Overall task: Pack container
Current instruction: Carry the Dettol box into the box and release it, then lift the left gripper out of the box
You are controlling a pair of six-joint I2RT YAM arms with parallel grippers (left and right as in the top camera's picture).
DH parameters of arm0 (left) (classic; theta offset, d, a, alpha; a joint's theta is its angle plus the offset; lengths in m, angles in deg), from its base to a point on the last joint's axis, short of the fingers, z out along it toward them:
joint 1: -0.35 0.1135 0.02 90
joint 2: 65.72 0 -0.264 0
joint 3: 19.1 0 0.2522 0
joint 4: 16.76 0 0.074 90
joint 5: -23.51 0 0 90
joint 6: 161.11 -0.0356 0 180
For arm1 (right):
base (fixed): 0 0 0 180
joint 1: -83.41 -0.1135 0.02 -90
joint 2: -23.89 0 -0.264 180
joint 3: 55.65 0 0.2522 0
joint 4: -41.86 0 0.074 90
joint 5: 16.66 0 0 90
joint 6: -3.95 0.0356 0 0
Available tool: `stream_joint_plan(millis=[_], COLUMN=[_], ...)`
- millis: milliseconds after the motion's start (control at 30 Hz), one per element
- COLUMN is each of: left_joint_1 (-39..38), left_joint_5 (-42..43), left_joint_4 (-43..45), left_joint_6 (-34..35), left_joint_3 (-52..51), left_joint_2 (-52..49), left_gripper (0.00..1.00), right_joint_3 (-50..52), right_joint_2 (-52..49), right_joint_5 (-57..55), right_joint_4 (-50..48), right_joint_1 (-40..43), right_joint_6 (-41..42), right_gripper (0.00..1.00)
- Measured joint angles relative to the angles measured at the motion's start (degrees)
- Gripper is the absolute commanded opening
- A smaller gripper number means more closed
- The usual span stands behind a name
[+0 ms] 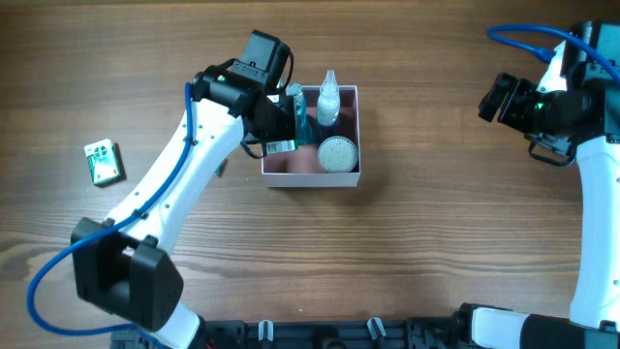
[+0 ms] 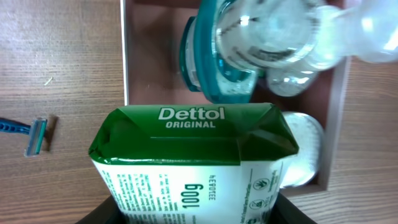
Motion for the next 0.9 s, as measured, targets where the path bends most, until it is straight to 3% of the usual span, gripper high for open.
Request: stream_joint_plan(millis=[167,267,300,400,567,800,900], left_joint_1=[0.00,0.00,0.00,0.00,0.00,0.00,0.02], left_joint_5=[0.00,0.00,0.02,-0.02,0.00,0.00,-0.59], left_joint_4=[0.20,0.46,0.61,0.92,0.85,0.59,-0.04], left_joint_6=[0.37,0.39,0.39,0.31,1.07,1.25,1.25], left_joint_3=[0.00,0.00,0.00,0.02,0.02,0.02,0.02], left_joint_2=[-3.74,-5.84,-6.23,-6.40,-7.06,-7.15,-7.15], left_gripper=[0.05,0.19,0.47,0.65,0.73,0.66,0.68], right_joint_3=[0.00,0.00,0.00,0.00,0.00,0.00,0.00], right_joint_2=[0.00,0.00,0.00,0.00,0.00,-0.02,-0.02], right_joint_5=[0.02,0.15,0.17,0.35,0.37,0.35,0.37], right_joint_4=[0.04,0.02,0.07,0.07,0.09,0.09,0.11], right_joint_1=[0.00,0.00,0.00,0.00,0.00,0.00,0.00], right_joint_6=[-0.02,-0.02,-0.02,-0.02,-0.02,-0.02,-0.02], right_gripper=[1.00,1.00,1.00,1.00,1.00,1.00,1.00])
